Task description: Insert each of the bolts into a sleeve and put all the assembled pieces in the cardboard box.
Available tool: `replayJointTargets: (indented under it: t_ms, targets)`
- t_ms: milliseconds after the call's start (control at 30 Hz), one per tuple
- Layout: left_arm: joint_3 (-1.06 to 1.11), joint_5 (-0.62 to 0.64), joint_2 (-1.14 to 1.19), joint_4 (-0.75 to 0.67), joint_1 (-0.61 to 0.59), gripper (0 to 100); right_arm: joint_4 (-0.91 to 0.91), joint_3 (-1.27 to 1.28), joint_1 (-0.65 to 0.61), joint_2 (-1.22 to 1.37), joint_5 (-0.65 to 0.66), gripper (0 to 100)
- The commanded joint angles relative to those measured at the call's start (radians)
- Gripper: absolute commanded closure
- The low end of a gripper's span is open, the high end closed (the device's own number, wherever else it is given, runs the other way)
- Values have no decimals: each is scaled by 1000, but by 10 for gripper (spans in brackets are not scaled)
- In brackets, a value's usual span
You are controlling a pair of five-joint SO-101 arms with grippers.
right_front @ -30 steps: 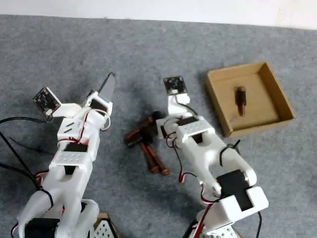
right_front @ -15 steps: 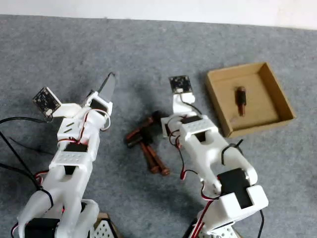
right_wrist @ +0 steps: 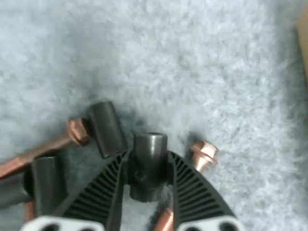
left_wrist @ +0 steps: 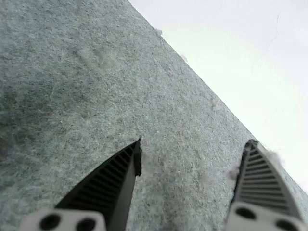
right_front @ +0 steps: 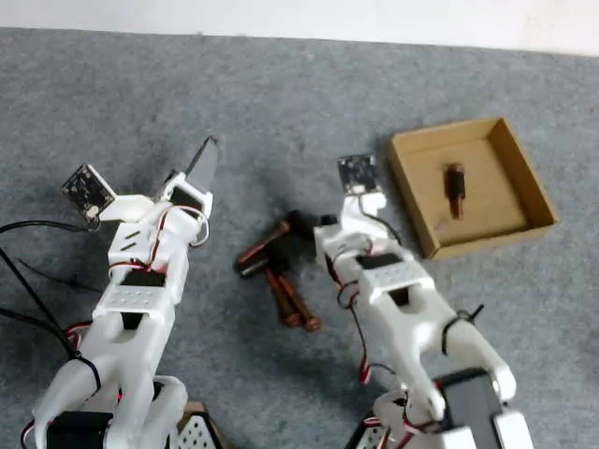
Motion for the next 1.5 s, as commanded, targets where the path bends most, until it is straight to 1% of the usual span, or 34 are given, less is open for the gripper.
replayJointTargets:
  t_ms: [0, 167, 267, 333, 467, 600, 700, 800, 933, 967, 1033, 1167, 1233, 1400, 1467]
  targets:
    - [-50, -11, -4, 2, 16, 691, -85, 36, 15, -108, 9, 990]
    - [-50, -11, -4, 2, 16, 691, -114, 88, 16, -177, 11, 990]
    - [-50, -14, -4, 2, 27, 691, -114, 113, 16, -222, 64, 990]
    - [-47, -66, -4, 2, 50, 691, -114, 131, 16, -254, 87, 990]
    - [-42, -183, -4, 5, 140, 691, -114, 170, 16, -321, 89, 990]
    - [-41, -296, -4, 74, 228, 691, -114, 208, 28, -397, 87, 990]
    - [-41, -364, -4, 104, 271, 691, -114, 237, 38, -458, 86, 990]
    - [-41, -404, -4, 143, 298, 691, -114, 271, 44, -519, 86, 990]
    - [-45, -420, -4, 170, 306, 691, -114, 317, 44, -604, 86, 990]
    - [-54, -420, -4, 189, 306, 691, -114, 328, 44, -625, 86, 990]
    - [-88, -420, -4, 272, 311, 691, -114, 351, 45, -667, 87, 990]
    - [-216, -420, -1, 540, 318, 691, -114, 397, 45, -751, 89, 990]
    - [-277, -420, 30, 637, 315, 691, -114, 420, 48, -791, 89, 990]
    - [-398, -422, 177, 727, 317, 691, -113, 458, 102, -872, 86, 990]
    - [-440, -463, 217, 783, 320, 691, -111, 472, 116, -889, 86, 990]
